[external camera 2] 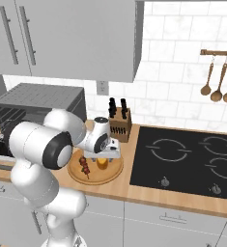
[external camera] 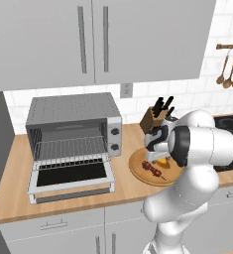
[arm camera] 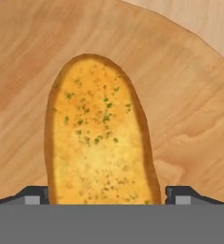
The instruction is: Pick up the kebab skewer and baguette bread, and place them inside the toaster oven. Close the toaster oven door and start by setting the timer.
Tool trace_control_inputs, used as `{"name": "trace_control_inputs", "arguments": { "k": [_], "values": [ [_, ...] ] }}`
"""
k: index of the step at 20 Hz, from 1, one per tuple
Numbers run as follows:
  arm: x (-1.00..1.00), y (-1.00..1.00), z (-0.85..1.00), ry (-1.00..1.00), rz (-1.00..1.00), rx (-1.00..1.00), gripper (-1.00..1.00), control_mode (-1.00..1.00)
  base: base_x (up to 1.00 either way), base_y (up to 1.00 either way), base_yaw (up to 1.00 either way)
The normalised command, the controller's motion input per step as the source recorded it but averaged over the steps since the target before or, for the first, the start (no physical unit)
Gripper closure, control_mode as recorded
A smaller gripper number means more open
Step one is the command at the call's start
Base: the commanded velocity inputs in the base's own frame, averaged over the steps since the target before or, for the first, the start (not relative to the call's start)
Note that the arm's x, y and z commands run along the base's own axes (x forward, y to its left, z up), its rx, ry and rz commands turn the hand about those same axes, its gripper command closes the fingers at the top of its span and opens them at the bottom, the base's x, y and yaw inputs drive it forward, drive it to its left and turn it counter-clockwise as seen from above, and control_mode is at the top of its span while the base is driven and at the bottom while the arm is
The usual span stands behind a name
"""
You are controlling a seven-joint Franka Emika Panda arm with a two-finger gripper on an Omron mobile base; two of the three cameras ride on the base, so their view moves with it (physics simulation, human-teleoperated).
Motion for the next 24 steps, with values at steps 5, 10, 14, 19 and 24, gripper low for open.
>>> {"name": "trace_control_inputs", "arguments": {
  "k": [5, 10, 14, 19, 24],
  "values": [
    [0.0, -0.04, -0.2, 0.0, 0.0, 0.0, 1.0, -1.0, 0.0, 0.0, 0.0],
    [0.0, 0.01, -0.13, 0.0, 0.0, -0.01, 1.0, -1.0, 0.0, 0.0, 0.0],
    [-0.06, 0.02, 0.45, 0.0, 0.0, -0.02, 1.0, -1.0, 0.0, 0.0, 0.0],
    [-0.2, 0.0, 0.93, 0.01, 0.0, -0.03, 1.0, -1.0, 0.0, 0.0, 0.0],
    [-0.18, 0.0, 0.86, 0.05, 0.0, -0.04, 1.0, -1.0, 0.0, 0.0, 0.0]
  ]
}}
